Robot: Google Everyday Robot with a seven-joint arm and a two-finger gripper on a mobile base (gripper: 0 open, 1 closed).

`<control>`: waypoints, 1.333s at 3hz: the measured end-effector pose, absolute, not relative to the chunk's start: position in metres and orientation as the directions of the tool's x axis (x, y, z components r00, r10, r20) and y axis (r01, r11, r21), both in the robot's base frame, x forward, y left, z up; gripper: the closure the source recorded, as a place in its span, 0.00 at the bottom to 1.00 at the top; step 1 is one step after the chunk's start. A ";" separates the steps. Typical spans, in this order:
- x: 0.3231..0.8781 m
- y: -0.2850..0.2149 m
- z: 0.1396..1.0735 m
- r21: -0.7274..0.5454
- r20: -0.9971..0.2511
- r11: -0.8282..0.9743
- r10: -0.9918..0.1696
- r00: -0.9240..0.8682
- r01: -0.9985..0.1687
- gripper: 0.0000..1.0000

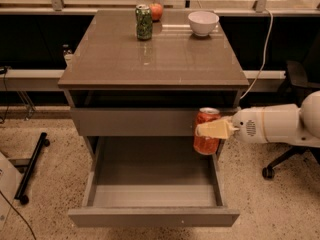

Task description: Pick coke can from middle drawer and place on counter

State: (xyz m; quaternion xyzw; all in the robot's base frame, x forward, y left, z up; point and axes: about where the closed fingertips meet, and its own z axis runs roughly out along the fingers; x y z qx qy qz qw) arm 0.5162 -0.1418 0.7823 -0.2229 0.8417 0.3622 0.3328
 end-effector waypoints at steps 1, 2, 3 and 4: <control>0.524 -0.142 0.844 0.299 -0.831 0.618 -0.205 -0.517 -0.727 1.00; 0.539 -0.145 0.908 0.149 -0.895 0.615 -0.249 -0.370 -0.774 1.00; 0.542 -0.142 0.912 0.137 -0.900 0.611 -0.252 -0.356 -0.779 1.00; 0.554 -0.133 0.926 0.090 -0.916 0.596 -0.266 -0.302 -0.798 1.00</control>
Offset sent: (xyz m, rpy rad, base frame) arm 0.0350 -0.0064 0.1907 -0.1420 -0.5177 0.0887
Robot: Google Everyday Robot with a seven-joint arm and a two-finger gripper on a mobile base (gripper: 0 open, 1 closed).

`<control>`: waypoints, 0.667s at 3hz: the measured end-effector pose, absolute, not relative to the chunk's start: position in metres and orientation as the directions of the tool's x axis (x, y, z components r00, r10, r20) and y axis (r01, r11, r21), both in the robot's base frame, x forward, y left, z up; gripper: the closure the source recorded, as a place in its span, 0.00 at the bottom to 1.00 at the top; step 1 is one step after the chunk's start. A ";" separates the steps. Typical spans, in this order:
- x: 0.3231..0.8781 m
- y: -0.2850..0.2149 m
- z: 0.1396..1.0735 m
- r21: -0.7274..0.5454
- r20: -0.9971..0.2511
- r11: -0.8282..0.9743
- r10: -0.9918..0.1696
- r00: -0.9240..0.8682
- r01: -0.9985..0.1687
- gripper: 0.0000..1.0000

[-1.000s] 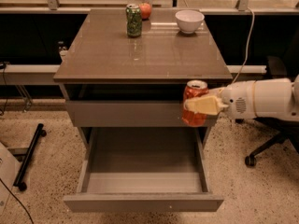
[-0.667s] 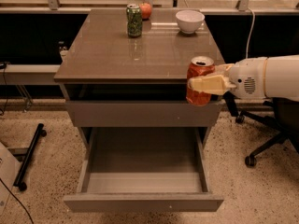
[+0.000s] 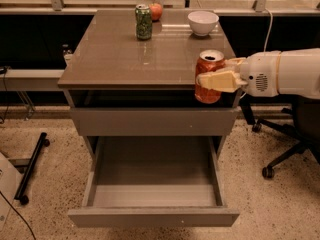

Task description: Pick coke can from middle drawer and place on counter

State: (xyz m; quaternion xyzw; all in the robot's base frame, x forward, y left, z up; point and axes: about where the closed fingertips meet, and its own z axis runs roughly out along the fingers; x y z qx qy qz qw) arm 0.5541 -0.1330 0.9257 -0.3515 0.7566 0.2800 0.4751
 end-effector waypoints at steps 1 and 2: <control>0.577 -0.120 0.942 0.043 -0.936 0.576 -0.263 -0.235 -0.816 1.00; 0.602 -0.108 0.953 0.008 -0.949 0.570 -0.255 -0.186 -0.821 1.00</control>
Offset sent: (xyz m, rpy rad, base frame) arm 0.0779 0.0356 0.0421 0.0311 -0.1773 0.0292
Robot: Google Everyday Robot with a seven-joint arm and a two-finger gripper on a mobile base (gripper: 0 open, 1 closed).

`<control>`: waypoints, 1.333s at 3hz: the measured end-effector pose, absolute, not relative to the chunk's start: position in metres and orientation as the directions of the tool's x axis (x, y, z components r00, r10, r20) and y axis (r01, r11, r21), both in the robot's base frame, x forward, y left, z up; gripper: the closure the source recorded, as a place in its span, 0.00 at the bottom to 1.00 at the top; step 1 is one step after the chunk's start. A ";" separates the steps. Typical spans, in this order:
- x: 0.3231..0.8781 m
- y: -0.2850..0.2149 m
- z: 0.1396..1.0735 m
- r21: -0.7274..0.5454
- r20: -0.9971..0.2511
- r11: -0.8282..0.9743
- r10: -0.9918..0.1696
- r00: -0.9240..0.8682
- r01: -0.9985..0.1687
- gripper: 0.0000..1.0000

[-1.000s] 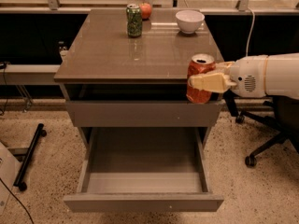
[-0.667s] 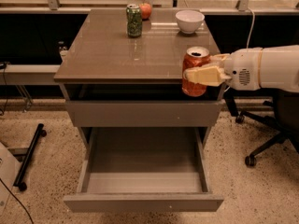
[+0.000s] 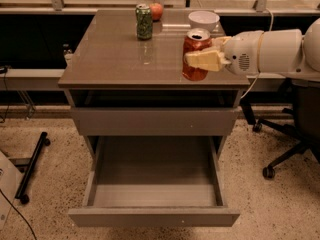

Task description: Pick coke can from middle drawer and place on counter

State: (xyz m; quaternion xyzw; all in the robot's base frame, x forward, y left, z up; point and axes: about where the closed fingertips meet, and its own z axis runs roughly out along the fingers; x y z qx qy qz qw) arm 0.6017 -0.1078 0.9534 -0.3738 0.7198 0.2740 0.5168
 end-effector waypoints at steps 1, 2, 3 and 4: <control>0.627 -0.095 0.954 -0.025 -0.954 0.576 -0.258 -0.153 -0.817 1.00; 0.649 -0.083 0.951 -0.056 -0.954 0.584 -0.271 -0.130 -0.810 1.00; 0.670 -0.075 0.947 -0.070 -0.956 0.601 -0.267 -0.118 -0.796 1.00; 0.690 -0.070 0.939 -0.064 -0.966 0.624 -0.234 -0.108 -0.779 0.85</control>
Offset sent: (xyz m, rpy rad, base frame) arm 0.0745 0.0350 -0.0053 -0.0391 -0.0986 -0.0377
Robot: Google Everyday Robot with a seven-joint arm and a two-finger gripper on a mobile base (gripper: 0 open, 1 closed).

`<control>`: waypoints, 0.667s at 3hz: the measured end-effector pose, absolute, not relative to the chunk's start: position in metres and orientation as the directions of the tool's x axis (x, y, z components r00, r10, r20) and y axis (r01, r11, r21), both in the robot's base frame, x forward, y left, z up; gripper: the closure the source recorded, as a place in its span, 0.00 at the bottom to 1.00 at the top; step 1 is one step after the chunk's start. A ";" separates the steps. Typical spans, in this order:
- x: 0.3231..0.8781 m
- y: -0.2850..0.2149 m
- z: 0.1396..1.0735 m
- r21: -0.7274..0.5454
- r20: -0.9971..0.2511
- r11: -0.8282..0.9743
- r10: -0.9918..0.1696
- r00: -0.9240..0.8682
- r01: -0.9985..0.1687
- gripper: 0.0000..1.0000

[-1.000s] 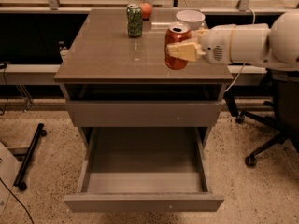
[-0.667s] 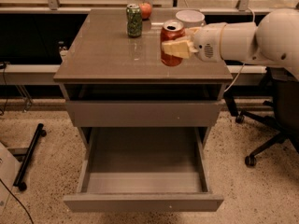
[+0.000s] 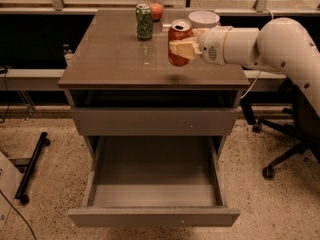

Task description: Pick coke can from middle drawer and place on counter

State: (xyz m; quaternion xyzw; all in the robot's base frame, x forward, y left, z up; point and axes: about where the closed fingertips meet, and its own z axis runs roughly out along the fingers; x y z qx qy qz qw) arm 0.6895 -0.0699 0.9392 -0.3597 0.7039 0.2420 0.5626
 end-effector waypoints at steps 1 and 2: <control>0.704 -0.064 0.930 -0.034 -0.974 0.629 -0.193 -0.114 -0.777 0.62; 0.717 -0.060 0.919 -0.020 -0.971 0.631 -0.198 -0.135 -0.775 0.39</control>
Offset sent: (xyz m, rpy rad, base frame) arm 0.0435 0.0077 -0.0340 0.0237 0.0563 -0.0232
